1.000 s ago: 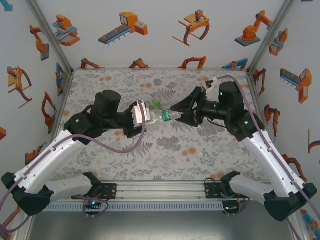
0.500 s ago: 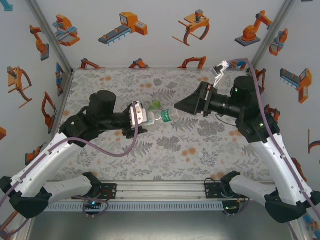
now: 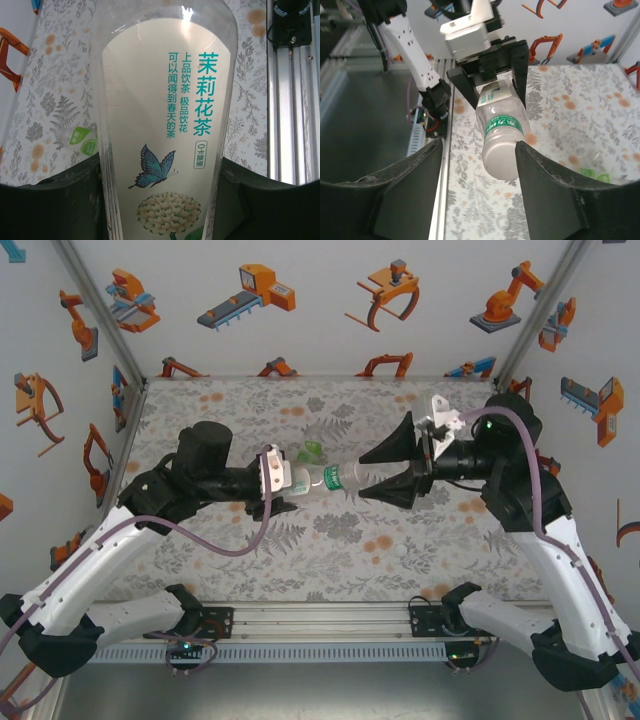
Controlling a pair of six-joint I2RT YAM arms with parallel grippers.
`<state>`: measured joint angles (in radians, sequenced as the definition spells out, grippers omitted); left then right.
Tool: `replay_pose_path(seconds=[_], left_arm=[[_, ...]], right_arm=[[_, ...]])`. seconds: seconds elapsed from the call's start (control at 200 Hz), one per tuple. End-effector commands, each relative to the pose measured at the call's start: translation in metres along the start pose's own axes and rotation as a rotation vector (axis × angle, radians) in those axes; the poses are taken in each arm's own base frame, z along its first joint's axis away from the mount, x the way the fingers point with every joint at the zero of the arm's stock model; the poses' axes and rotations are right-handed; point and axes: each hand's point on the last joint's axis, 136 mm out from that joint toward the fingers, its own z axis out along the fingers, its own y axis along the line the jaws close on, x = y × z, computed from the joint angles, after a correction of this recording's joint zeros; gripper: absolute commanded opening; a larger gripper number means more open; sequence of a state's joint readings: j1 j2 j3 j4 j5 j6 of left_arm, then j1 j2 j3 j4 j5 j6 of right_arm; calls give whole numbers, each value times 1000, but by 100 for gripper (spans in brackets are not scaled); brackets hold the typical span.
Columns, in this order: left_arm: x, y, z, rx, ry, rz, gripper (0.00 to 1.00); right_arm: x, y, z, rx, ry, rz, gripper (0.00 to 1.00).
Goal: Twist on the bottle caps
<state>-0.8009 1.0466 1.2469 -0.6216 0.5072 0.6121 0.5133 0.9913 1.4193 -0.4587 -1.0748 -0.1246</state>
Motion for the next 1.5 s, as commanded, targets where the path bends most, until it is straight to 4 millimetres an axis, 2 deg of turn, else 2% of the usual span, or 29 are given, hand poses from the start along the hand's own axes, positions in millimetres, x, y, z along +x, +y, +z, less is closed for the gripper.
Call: replay_pose_path(seconds=[0.0, 0.285, 0.591, 0.971, 1.497], left_arm=[[-11, -5, -4, 27, -32, -11, 0], [-11, -5, -5, 22, -32, -12, 0], [-12, -4, -5, 23, -32, -12, 0], [-14, -2, -6, 16, -32, -10, 0], [-15, -3, -7, 13, -36, -14, 0]], right_arm=[[2, 7, 1, -44, -15, -173, 54], [13, -4, 4, -6, 9, -165, 58], [12, -13, 5, 31, 13, -174, 57], [16, -9, 7, -8, 19, -144, 54], [22, -14, 9, 17, 39, -124, 50]])
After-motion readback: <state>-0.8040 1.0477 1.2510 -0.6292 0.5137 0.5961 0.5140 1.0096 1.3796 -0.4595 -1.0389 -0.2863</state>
